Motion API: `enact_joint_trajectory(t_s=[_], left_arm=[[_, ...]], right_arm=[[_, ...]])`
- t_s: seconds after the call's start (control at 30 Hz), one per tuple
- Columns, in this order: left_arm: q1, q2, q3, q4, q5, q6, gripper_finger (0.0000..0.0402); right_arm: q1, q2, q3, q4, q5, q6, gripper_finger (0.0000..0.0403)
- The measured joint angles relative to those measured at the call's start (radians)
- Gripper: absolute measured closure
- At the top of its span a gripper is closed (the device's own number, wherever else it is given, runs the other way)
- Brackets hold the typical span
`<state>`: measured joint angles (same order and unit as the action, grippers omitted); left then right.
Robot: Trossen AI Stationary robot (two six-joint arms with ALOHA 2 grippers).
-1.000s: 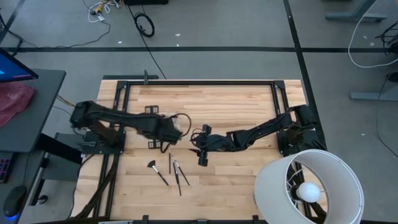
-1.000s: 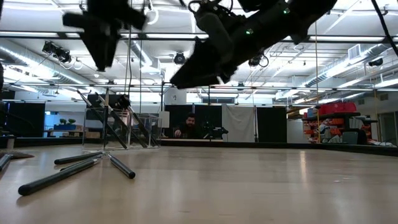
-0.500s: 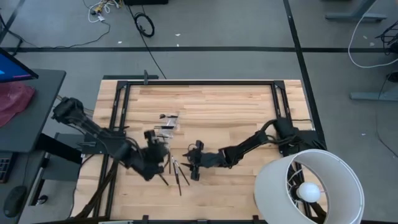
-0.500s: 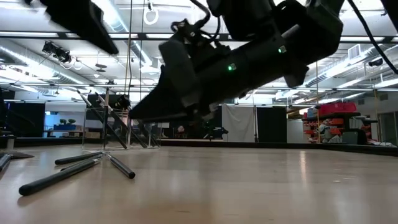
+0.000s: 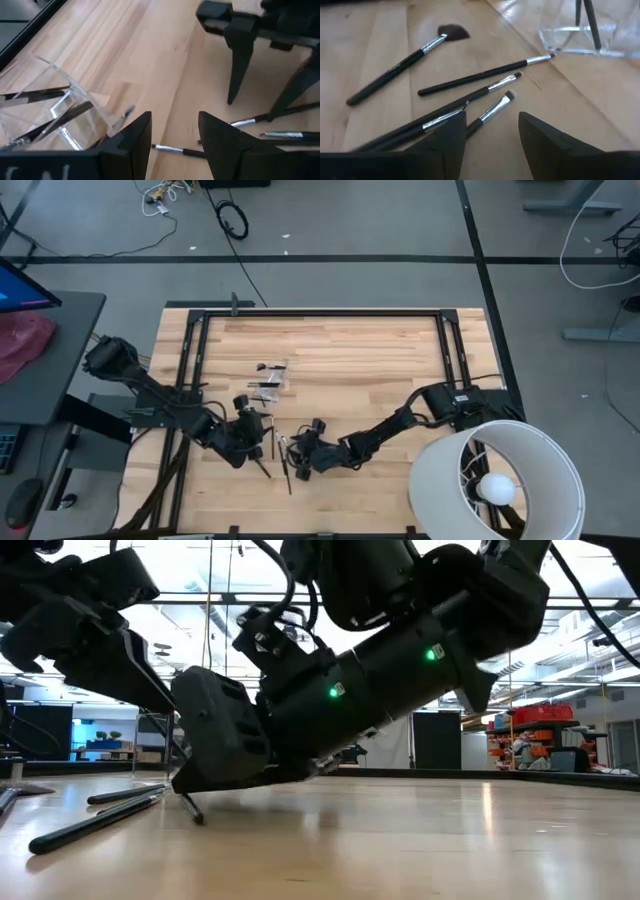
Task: Put items in baskets/containers
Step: Put the eyeshadow brush into the right section of the transparent organizer
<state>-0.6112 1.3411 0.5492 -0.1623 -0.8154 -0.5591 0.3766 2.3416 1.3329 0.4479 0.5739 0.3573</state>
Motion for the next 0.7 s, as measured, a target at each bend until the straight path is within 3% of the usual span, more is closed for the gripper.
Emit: enact_joint_trajectory(t_s=[0.27,0.43,0.7], left_arm=[[0.021,0.0,0.0,-0.014,0.014,0.003,0.0236],[0.021,0.0,0.0,-0.009,0.028,0.001,0.0236],[0.021,0.0,0.0,-0.003,0.082,-0.037,0.0236]], right_arm=[[-0.003,-0.002,-0.003,-0.041,-0.006,0.026,0.0218],[-0.004,-0.016,-0.006,-0.03,-0.042,-0.055,0.0218],[-0.001,-0.117,-0.007,-0.077,-0.049,-0.108,0.0218]])
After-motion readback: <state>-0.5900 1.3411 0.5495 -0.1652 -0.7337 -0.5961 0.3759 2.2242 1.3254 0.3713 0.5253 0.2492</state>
